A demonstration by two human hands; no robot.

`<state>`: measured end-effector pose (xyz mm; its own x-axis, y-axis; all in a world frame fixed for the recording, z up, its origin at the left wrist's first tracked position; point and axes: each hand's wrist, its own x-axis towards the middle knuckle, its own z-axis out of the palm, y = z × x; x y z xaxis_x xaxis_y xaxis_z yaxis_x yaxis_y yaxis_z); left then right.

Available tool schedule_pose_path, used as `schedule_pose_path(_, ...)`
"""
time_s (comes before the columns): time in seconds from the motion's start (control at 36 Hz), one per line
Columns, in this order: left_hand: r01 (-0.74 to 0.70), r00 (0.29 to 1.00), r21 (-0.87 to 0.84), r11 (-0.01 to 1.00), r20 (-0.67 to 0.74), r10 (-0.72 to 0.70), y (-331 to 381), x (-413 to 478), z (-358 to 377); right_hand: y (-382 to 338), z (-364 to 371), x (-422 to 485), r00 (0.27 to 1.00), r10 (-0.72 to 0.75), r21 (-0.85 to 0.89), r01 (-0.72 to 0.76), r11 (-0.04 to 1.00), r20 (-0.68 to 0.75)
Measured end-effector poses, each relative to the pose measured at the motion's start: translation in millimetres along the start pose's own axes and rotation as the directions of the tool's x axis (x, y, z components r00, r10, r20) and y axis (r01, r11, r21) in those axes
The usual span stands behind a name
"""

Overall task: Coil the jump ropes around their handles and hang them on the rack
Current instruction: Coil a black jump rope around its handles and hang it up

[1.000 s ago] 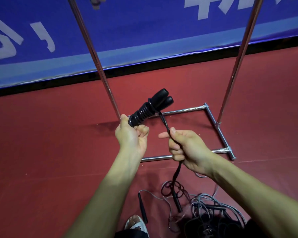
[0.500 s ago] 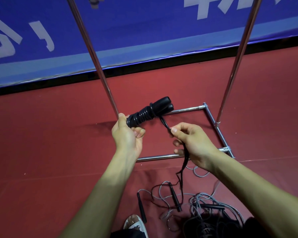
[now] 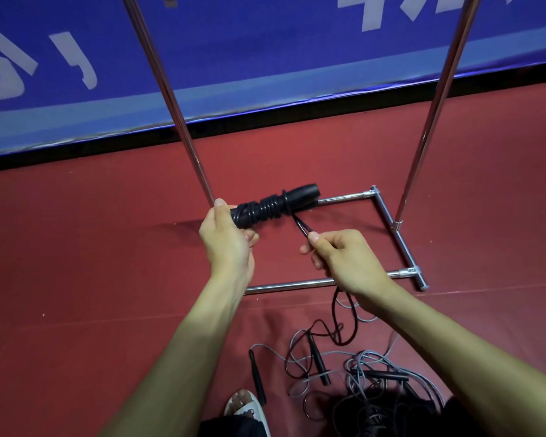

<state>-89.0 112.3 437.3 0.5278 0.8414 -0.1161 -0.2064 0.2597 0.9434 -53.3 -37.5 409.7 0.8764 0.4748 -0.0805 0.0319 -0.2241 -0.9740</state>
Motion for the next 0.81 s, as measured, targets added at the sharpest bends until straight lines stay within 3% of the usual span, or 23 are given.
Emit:
schedule_pose_path(0.14,-0.153,0.987,0.236,0.960,-0.009,0.159,-9,3,-6,0,3,1,0.980,0.196,0.257,-0.183,0.949,-0.025)
schedule_pose_path(0.22,-0.232,0.970,0.338,0.912,0.007,0.244,-9,3,-7,-4,2,-1,0.974,0.228,0.326,-0.213,0.921,-0.008)
schedule_pose_path(0.31,-0.239,0.969,0.326,0.915,0.014,0.248,-8,6,-9,-8,-3,-2,0.978,0.207,0.335,-0.194,0.922,-0.005)
schedule_pose_path(0.36,-0.195,0.980,0.261,0.946,0.005,0.201,-9,8,-10,-7,-5,-1,0.985,0.165,0.258,-0.149,0.955,-0.043)
schedule_pose_path(0.47,-0.139,0.990,0.196,0.971,0.004,0.141,-11,7,-10,0,-8,-1,0.991,0.024,-0.063,-0.033,0.997,-0.134)
schedule_pose_path(0.64,-0.121,0.992,0.147,0.982,-0.001,0.123,-10,8,-10,-4,-9,-5,0.990,-0.062,-0.213,0.035,0.976,-0.123)
schedule_pose_path(0.72,-0.130,0.991,0.154,0.979,-0.021,0.135,-10,10,-10,-4,-6,-6,0.992,0.026,-0.089,-0.037,0.995,-0.121)
schedule_pose_path(0.81,-0.172,0.983,0.226,0.959,-0.023,0.182,-12,10,-10,-9,-4,-9,0.983,0.181,0.193,-0.172,0.966,-0.034)
